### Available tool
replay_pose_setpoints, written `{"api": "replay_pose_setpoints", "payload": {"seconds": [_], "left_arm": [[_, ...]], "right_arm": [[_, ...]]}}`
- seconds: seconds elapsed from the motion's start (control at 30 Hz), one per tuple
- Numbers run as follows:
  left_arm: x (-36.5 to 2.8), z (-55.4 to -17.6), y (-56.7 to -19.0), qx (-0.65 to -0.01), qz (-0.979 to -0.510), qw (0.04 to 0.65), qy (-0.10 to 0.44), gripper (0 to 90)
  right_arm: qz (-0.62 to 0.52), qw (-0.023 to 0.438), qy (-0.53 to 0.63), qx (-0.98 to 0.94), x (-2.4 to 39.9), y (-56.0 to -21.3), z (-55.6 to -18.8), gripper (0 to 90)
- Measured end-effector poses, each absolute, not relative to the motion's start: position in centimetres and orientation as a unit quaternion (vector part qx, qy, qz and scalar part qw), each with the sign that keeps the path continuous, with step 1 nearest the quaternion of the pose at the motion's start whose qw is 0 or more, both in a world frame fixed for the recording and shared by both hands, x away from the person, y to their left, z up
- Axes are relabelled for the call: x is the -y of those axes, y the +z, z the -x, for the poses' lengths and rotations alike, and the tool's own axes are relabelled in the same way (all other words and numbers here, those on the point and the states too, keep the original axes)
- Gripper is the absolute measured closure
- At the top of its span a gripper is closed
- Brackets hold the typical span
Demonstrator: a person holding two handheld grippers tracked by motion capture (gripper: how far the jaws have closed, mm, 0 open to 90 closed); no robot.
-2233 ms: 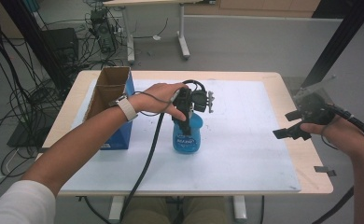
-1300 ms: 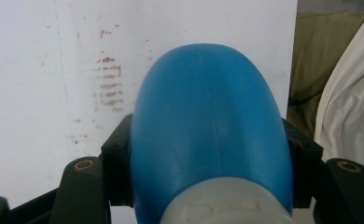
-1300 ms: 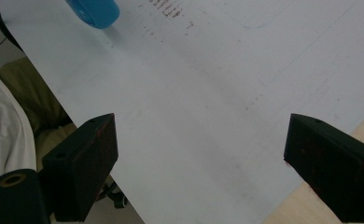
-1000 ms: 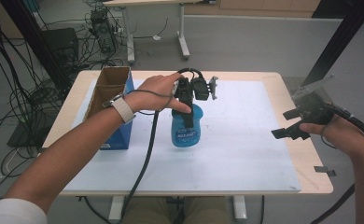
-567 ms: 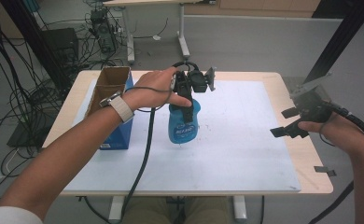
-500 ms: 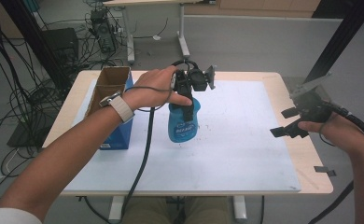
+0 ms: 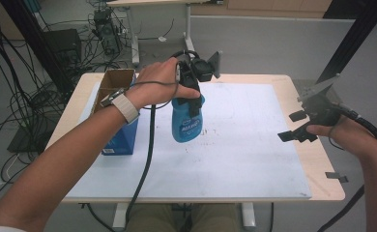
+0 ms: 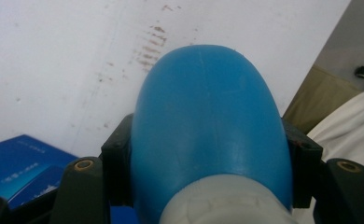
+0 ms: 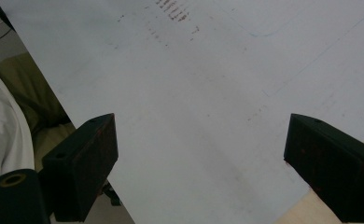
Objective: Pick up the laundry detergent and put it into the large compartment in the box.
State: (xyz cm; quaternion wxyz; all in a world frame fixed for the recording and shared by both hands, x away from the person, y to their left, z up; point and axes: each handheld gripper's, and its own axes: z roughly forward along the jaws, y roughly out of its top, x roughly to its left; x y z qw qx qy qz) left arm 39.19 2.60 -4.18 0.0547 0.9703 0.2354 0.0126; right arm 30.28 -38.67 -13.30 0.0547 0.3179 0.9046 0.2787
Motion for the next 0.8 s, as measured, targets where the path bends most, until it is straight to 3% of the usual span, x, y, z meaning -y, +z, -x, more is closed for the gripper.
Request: {"api": "replay_pose_setpoints", "payload": {"seconds": [0.8], "left_arm": [[-5.5,-39.3,0.6,-0.368,-0.927,0.065,0.036,37.1]], "right_arm": [[-0.292,0.051,0.280,-0.913,37.2,-13.1,-32.2,9.7]]}}
